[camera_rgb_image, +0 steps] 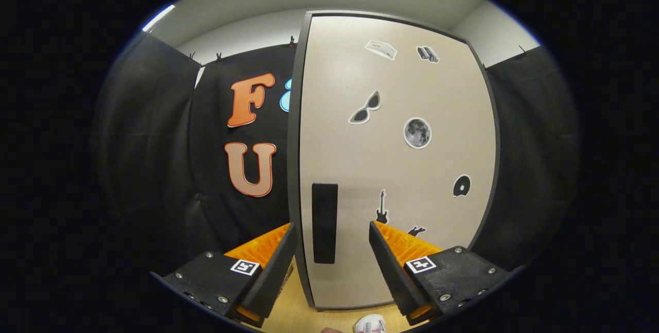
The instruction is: Open the shoe cabinet door, grab the shoes and put them into the shoe cabinet, then close the shoe cabinet door.
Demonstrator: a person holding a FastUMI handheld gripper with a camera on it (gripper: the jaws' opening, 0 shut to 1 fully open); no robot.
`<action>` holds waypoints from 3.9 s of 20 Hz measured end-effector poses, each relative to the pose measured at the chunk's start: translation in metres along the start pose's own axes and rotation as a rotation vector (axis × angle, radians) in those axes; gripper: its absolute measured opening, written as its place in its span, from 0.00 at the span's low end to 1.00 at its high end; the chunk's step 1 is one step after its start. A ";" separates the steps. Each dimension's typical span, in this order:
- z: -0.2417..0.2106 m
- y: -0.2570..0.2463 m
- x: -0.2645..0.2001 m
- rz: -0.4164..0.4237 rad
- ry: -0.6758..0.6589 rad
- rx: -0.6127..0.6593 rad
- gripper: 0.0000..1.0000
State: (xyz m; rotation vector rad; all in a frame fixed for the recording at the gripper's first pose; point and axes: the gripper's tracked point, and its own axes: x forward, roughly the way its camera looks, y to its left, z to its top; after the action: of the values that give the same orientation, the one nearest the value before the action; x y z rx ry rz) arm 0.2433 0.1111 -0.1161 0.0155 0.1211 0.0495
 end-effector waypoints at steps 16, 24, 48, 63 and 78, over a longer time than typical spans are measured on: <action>-0.023 0.012 0.062 0.005 0.024 -0.035 0.47; -0.024 0.012 0.060 -0.001 0.042 -0.009 0.33; -0.020 -0.020 -0.024 -0.052 0.009 -0.043 0.33; -0.024 -0.045 -0.049 0.014 0.004 0.017 0.26; -0.032 -0.129 -0.104 -0.121 0.011 0.067 0.25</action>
State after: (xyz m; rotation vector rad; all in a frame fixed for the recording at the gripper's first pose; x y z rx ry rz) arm 0.1429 -0.0229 -0.1380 0.0750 0.1344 -0.0754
